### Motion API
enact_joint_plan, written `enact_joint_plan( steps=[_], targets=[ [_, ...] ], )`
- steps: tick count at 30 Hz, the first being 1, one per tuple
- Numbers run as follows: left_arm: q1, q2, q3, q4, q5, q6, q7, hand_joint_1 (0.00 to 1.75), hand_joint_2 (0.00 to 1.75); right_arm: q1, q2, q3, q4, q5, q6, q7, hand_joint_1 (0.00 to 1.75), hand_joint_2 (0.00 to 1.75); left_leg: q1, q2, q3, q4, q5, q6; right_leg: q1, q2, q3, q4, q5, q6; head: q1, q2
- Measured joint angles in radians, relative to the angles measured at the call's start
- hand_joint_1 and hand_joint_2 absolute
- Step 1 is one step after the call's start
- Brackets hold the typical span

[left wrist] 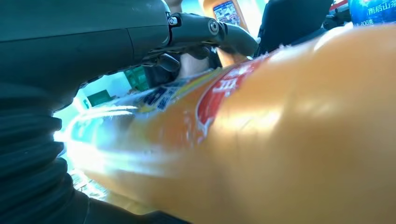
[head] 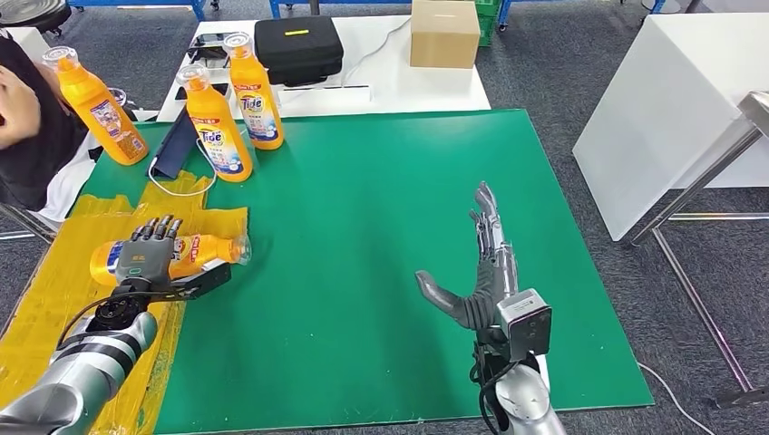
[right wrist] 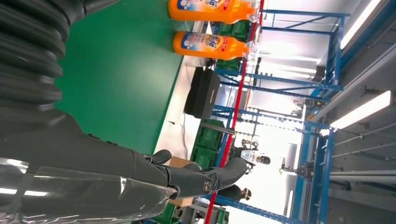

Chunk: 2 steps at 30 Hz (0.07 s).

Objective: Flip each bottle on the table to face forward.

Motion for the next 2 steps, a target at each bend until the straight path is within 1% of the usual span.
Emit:
enact_joint_plan(
  steps=[2],
  targets=[
    [-0.003, -0.002, 0.003, 0.007, 0.01, -0.002, -0.004, 0.0, 1.75, -0.002, -0.001, 0.0, 0.003, 0.005, -0.002, 0.004, 0.0, 1.75, 0.0, 0.0, 0.001, 0.0, 0.0, 0.0, 0.0, 0.0, 0.001, 0.0, 0.0, 0.0, 0.0, 0.0]
  ],
)
